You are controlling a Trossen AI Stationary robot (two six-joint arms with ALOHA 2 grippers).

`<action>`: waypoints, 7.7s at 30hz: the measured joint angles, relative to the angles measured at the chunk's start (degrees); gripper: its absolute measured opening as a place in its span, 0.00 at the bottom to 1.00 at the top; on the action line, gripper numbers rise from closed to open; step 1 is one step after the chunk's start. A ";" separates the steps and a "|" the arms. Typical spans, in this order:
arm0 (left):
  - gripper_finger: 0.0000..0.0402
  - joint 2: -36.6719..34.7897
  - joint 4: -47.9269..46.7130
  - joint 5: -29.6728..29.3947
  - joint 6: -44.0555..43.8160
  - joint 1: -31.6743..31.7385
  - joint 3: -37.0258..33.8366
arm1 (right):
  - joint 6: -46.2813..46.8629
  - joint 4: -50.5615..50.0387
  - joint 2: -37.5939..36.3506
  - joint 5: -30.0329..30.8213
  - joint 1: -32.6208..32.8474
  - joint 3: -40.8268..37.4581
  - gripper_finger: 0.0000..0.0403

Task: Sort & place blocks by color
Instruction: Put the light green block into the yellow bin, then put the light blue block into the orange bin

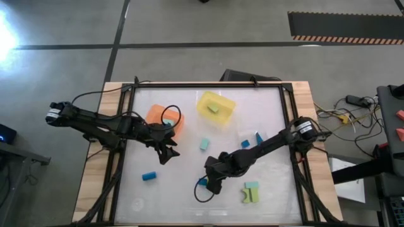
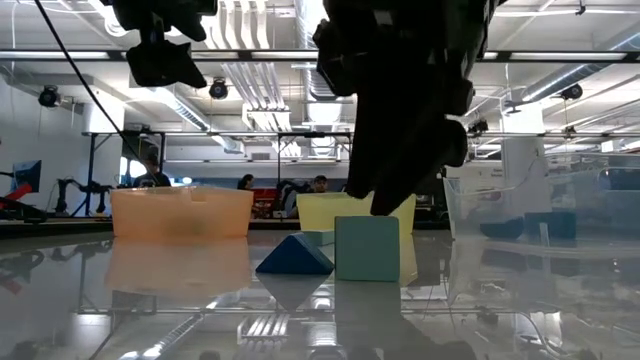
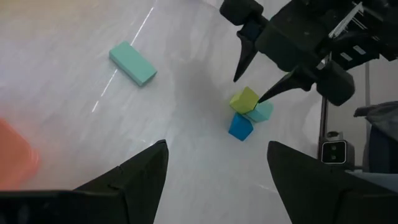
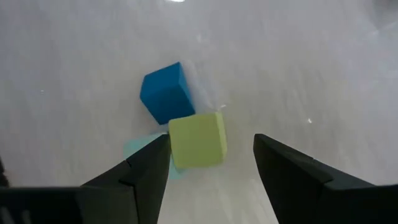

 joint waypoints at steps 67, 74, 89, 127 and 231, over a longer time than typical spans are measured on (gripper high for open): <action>0.64 -0.02 0.42 -1.62 0.92 0.02 0.02 | -6.00 7.43 -0.35 2.51 -1.99 -5.29 0.55; 0.64 -0.02 0.36 -1.62 1.00 0.02 0.02 | -6.60 9.06 -0.35 3.86 -1.99 -6.70 0.55; 0.64 -0.02 0.28 -1.76 1.03 0.02 0.04 | -6.44 11.30 -0.35 2.92 -2.08 -8.03 0.31; 0.64 0.00 1.76 -2.08 -14.08 0.00 0.13 | -37.82 -23.29 -5.01 -10.45 -49.03 12.13 0.31; 0.64 30.09 -11.11 -3.53 -13.37 8.33 22.85 | -8.74 -23.16 -35.16 -7.97 -34.10 5.03 0.58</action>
